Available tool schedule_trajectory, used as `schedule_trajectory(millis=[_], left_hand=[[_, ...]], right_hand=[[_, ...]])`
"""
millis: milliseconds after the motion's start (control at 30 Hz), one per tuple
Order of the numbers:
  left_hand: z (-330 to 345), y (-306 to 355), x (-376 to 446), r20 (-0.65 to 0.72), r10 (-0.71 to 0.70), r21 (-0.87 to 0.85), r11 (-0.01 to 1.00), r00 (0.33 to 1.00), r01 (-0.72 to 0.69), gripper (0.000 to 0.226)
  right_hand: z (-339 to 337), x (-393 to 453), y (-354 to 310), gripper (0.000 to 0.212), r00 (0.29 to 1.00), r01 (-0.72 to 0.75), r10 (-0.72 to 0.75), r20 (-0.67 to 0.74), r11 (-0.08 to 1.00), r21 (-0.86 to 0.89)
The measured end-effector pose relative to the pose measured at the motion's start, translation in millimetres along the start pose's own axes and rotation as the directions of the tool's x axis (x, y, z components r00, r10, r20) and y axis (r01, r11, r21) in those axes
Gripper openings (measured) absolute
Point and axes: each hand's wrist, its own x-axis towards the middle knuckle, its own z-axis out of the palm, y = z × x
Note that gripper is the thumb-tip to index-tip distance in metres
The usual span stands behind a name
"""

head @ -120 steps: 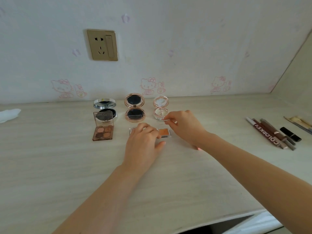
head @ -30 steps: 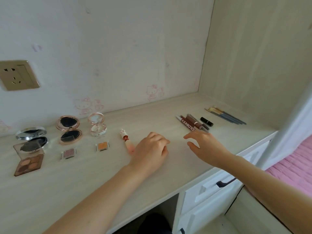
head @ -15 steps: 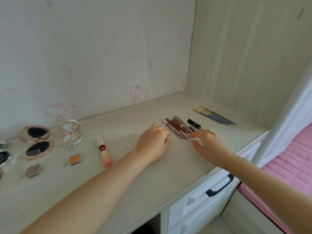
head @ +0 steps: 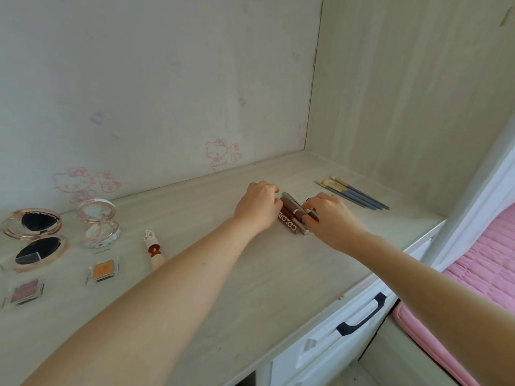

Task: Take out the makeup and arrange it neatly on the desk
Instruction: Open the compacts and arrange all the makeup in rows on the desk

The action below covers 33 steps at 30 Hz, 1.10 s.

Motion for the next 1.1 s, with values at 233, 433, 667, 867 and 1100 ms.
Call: schedule_trajectory(millis=[233, 433, 667, 867, 1100], left_hand=[[10.6, 6.4, 19.8, 0.151, -0.103, 0.098, 0.991, 0.983, 0.089, 0.028], [15.3, 7.4, 22.7, 0.139, -0.124, 0.079, 0.990, 0.982, 0.114, 0.030], [14.0, 9.2, 20.8, 0.071, -0.147, -0.015, 0.989, 0.987, 0.148, 0.033], [-3.4, 16.9, 4.2, -0.095, -0.183, -0.302, 0.942, 0.979, 0.147, 0.024], [-39.7, 23.0, -29.4, -0.171, -0.335, -0.632, 0.759, 0.926, 0.158, 0.017]], right_hand=[[4.2, 9.0, 2.3, 0.026, 0.998, 0.039, -0.035, 0.051, 0.995, -0.094], [5.3, 8.6, 3.1, 0.022, 0.997, 0.053, -0.045, 0.067, 0.991, -0.121], [2.1, 2.7, 2.7, 0.022, 1.000, -0.013, 0.012, -0.024, 1.000, -0.014], [-9.4, -4.2, -10.1, 0.022, 0.991, -0.025, 0.043, -0.127, 0.990, 0.142], [-18.3, -21.0, -40.0, 0.020, 0.976, 0.020, 0.056, -0.212, 0.941, 0.338]])
